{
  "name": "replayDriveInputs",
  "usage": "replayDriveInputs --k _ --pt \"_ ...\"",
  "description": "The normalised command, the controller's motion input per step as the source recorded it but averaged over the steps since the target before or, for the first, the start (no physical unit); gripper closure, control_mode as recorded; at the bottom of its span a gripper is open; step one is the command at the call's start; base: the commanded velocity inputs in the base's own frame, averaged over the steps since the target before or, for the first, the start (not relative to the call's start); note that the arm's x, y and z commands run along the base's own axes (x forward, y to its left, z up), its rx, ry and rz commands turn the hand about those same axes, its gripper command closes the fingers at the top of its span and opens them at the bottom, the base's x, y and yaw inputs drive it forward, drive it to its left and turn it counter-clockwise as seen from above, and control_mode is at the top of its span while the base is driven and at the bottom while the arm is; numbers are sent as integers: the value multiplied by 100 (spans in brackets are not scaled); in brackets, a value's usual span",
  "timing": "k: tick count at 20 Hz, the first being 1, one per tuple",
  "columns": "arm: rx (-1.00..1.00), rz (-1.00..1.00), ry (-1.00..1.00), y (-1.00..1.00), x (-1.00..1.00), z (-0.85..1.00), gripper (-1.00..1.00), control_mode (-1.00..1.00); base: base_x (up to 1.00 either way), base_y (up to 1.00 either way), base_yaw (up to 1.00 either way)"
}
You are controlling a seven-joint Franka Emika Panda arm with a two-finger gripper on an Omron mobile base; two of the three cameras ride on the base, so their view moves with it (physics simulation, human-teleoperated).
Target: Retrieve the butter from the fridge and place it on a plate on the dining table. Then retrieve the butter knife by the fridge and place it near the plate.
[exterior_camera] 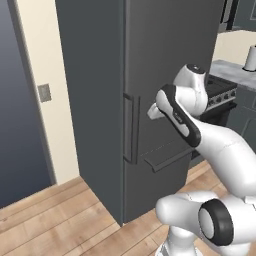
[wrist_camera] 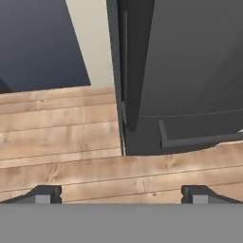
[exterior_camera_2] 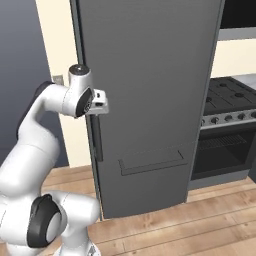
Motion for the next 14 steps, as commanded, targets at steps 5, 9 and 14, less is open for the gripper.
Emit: replayDriveInputs --k 5,9,14 --pt "-1 3 -7 20 76 -5 -100 -100 0 0 0" --pt "0 0 -7 26 63 -23 -100 -100 0 0 0" --pt "0 0 -23 3 48 -40 -100 -100 0 0 0"
